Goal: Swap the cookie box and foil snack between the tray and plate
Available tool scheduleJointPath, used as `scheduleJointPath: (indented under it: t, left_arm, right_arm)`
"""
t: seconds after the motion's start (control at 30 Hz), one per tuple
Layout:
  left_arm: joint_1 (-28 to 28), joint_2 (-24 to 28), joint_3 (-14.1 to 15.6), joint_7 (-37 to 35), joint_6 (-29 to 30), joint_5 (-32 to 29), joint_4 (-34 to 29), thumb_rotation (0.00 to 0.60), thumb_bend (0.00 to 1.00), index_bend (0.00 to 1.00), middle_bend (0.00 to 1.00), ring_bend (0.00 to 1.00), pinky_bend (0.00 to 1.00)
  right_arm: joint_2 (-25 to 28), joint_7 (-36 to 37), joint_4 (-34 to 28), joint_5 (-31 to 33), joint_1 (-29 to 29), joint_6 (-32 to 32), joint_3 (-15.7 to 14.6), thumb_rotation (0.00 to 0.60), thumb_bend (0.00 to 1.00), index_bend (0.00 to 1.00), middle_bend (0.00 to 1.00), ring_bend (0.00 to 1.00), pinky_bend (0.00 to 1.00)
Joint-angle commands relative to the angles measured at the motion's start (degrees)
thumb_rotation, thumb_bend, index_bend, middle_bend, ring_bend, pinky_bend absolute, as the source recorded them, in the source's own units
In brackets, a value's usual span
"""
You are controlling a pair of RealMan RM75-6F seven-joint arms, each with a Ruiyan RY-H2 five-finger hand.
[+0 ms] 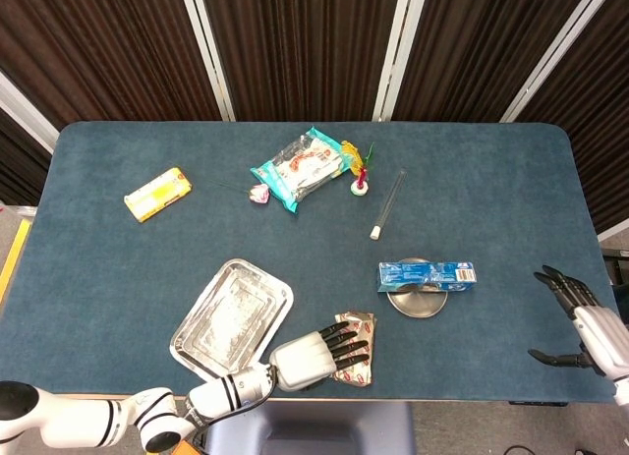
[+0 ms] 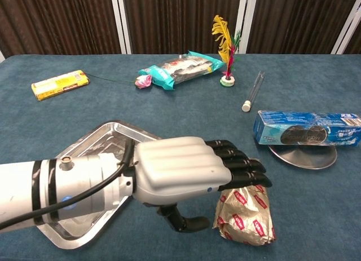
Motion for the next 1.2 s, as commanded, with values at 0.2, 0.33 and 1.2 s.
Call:
scheduleJointPath:
  t: [0.2, 0.33, 1.2]
  left_arm:
    - [-2.99, -3.68, -0.86, 1.94, -1.64, -3.98, 3.25, 0.600, 0.41, 0.00, 0.00, 0.00, 0.02]
    - [-4.36, -5.48, -0.92, 2.16, -2.43, -5.45, 5.36, 0.600, 0.41, 0.00, 0.00, 0.00, 0.02]
    - [-7.14, -10.92, 2.78, 0.26, 4.76, -3.06, 15.77, 0.600, 0.43, 0.52, 0.62, 0.52, 0.76]
  right_arm:
    - [-0.17, -0.80, -0.53, 1.06, 0.52, -1.88, 0.59, 0.600, 0.18, 0.00, 0.00, 0.00, 0.00]
    - [-0.10, -0.51, -0.44, 1.58, 0.44, -2.10, 0.95, 0.600, 0.18, 0.00, 0.00, 0.00, 0.00]
    - [0.11, -0.13, -0.33, 2.10, 0.57, -3.96, 1.87, 0.600, 0.18, 0.00, 0.00, 0.00, 0.00]
